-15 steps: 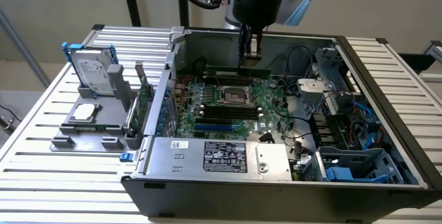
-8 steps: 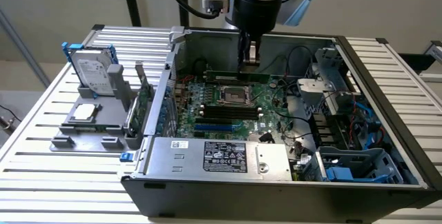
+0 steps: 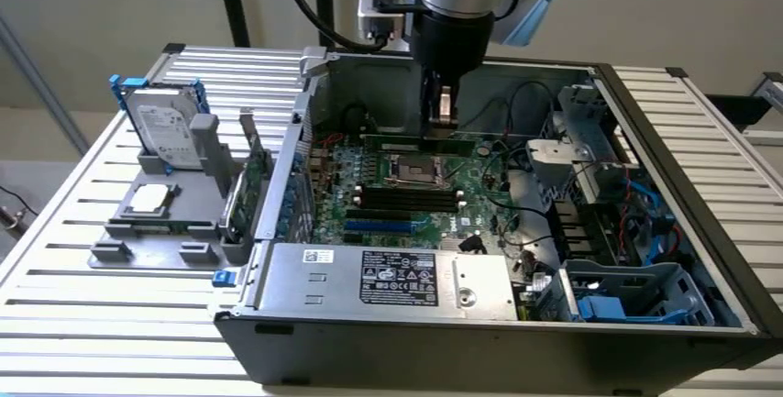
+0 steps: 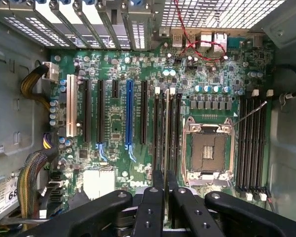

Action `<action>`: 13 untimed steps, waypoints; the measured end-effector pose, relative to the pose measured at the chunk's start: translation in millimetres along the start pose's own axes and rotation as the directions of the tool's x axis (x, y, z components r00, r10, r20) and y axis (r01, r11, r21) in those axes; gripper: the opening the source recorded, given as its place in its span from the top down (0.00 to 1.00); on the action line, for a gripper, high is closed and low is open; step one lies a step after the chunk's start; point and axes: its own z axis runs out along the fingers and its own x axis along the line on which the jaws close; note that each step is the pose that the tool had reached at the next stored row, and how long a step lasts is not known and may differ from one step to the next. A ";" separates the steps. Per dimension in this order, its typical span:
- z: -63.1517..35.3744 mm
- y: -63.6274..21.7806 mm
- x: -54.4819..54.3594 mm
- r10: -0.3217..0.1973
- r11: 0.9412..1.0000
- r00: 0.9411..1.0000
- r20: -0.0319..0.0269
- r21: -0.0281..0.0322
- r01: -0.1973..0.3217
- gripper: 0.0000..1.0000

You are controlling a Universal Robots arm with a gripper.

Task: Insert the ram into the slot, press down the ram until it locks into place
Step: 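Insert the ram into the slot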

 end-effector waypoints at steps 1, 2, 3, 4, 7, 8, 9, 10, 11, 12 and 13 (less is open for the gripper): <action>1.8 -0.1 0.0 0.000 1.000 1.000 0.000 0.000 0.000 0.87; 3.6 -0.1 0.1 0.000 1.000 1.000 0.000 0.000 0.000 0.87; 5.4 -0.1 0.1 0.000 1.000 1.000 0.000 0.000 0.000 0.87; 7.2 -0.2 0.1 0.001 1.000 1.000 0.000 0.000 -0.001 0.87; 12.7 -0.4 0.2 0.001 1.000 1.000 0.000 0.000 -0.001 0.87; 14.6 -0.4 0.2 0.001 1.000 1.000 0.000 0.000 -0.001 0.87; 16.3 -0.5 0.2 0.001 1.000 1.000 0.000 0.000 -0.001 0.87; 18.1 -0.5 0.3 0.001 1.000 1.000 0.000 0.000 -0.001 0.87; 20.0 -0.6 0.3 0.001 1.000 1.000 0.000 0.000 -0.001 0.87; 21.7 -0.7 0.3 0.001 1.000 1.000 0.000 0.000 -0.001 0.87; 23.5 -0.7 0.3 0.001 1.000 1.000 0.000 0.000 -0.001 0.87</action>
